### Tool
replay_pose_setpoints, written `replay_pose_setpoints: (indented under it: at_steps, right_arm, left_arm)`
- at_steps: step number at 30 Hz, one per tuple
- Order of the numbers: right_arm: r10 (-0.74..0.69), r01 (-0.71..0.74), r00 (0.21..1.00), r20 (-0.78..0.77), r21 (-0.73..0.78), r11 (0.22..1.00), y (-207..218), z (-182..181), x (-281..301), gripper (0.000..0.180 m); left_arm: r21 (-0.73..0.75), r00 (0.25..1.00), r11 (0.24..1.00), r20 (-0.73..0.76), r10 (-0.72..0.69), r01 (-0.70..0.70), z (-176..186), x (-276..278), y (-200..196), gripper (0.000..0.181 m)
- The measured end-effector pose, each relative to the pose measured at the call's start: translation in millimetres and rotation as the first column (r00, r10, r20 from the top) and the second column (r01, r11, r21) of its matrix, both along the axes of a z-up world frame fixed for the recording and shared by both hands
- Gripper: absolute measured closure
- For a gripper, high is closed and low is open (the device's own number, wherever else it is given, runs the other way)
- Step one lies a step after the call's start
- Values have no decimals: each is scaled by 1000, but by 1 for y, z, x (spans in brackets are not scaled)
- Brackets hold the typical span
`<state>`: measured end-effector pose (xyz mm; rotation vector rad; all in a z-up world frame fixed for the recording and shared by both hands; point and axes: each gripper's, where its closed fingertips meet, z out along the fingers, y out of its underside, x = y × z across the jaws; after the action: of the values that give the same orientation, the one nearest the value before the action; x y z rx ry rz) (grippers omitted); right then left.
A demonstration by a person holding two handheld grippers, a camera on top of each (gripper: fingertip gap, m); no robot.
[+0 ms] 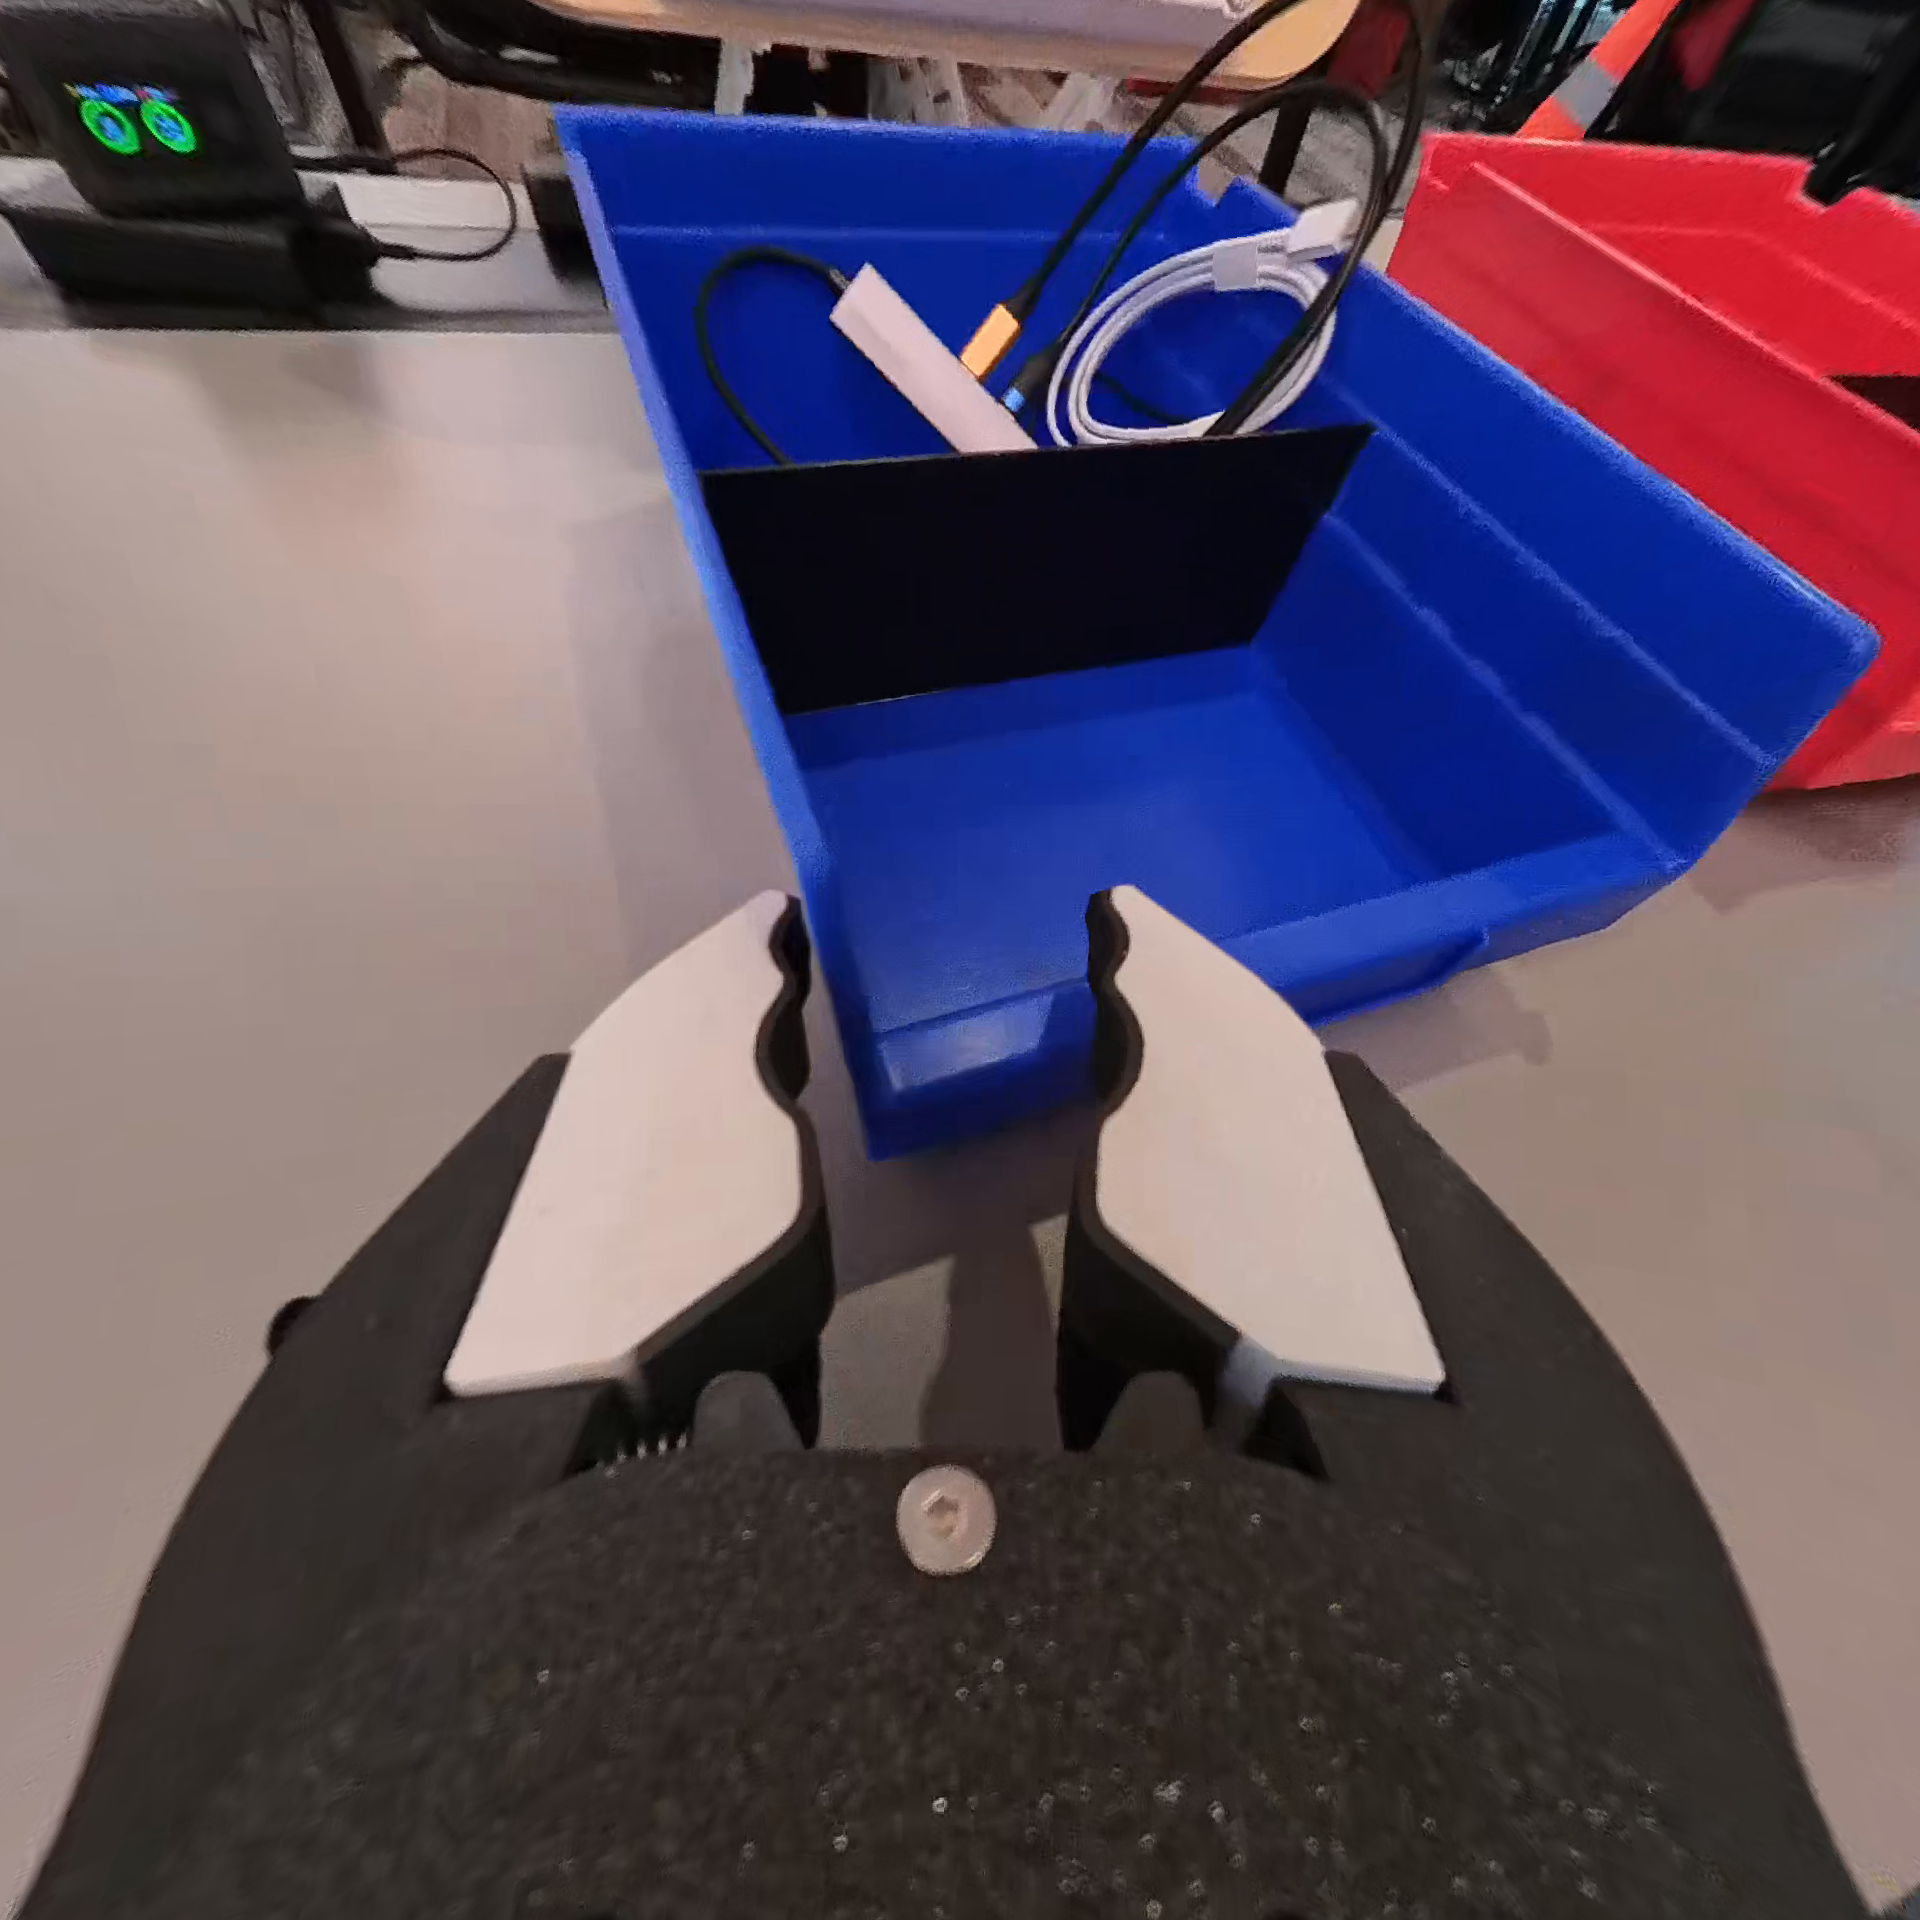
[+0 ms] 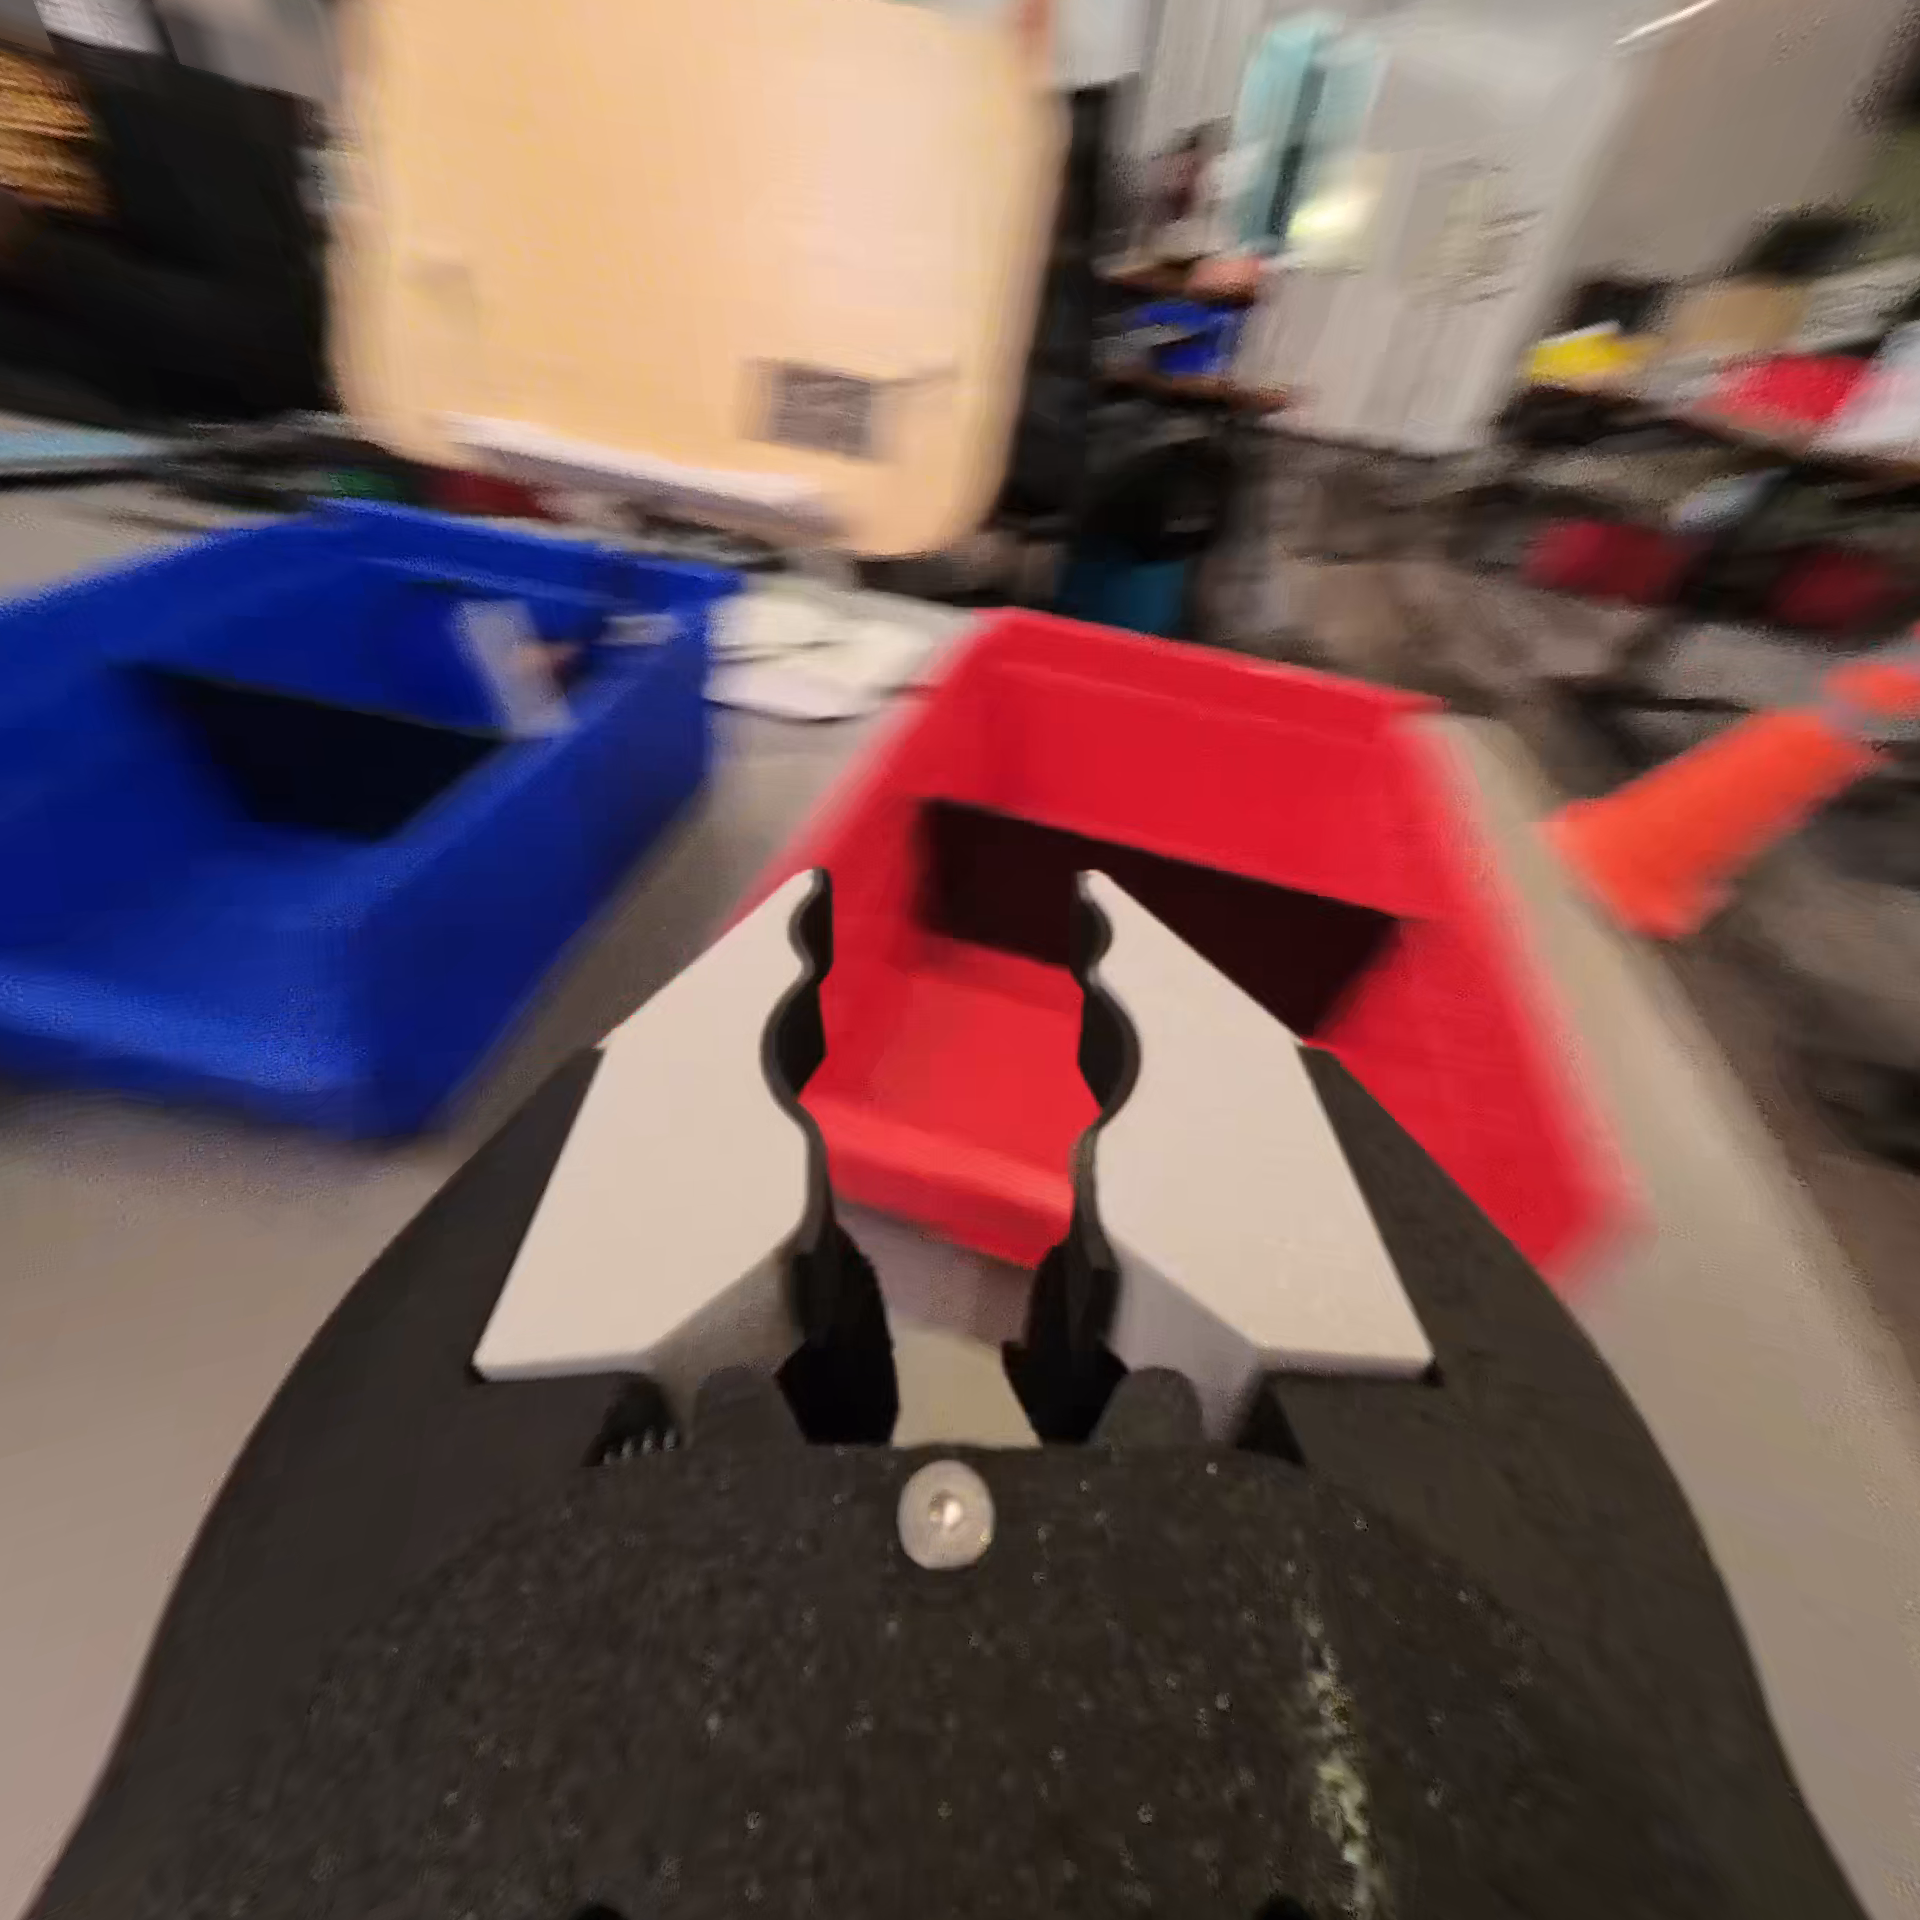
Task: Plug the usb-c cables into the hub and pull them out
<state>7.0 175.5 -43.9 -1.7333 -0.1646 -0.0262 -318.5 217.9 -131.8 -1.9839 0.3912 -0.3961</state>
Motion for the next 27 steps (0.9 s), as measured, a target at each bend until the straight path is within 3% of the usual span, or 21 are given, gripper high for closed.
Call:
replay_pose_setpoints:
  at_steps: [2,3,7,9,11,13,18,23,27]
  right_arm:
    - [214,-230,967,-142,-109,967,3,-26,-92,119]
    - [221,-245,961,-167,-140,959,9,-41,-118,118]
    - [129,-150,987,-100,-236,960,40,-93,-160,121]
    - [34,-66,993,-110,-295,953,51,-111,-164,138]
    - [-63,8,982,-178,-291,957,58,-109,-165,147]
    - [-159,95,967,-197,-299,949,58,-104,-164,175]
    - [-151,109,976,-160,-241,964,67,-86,-212,175]
    - [-74,52,990,-122,-171,984,89,-64,-297,175]
    - [13,-24,998,-68,-168,986,103,-68,-370,174]
  left_arm:
    - [-20,1000,1000,-5,16,-16,-7,4,7,132]
    - [-19,999,999,-25,29,-30,-10,3,11,134]
    - [1,994,999,-102,45,-45,-14,-2,19,147]
    - [-20,995,997,-63,77,-78,-13,-8,22,167]
    - [-23,993,994,-60,101,-103,-13,-16,27,173]
    - [-18,986,992,-113,124,-127,-11,-31,32,176]
    - [15,978,987,-130,164,-163,5,-84,43,178]
    - [53,967,970,-76,241,-238,21,-173,58,178]
    - [64,953,954,-65,297,-293,21,-242,66,178]
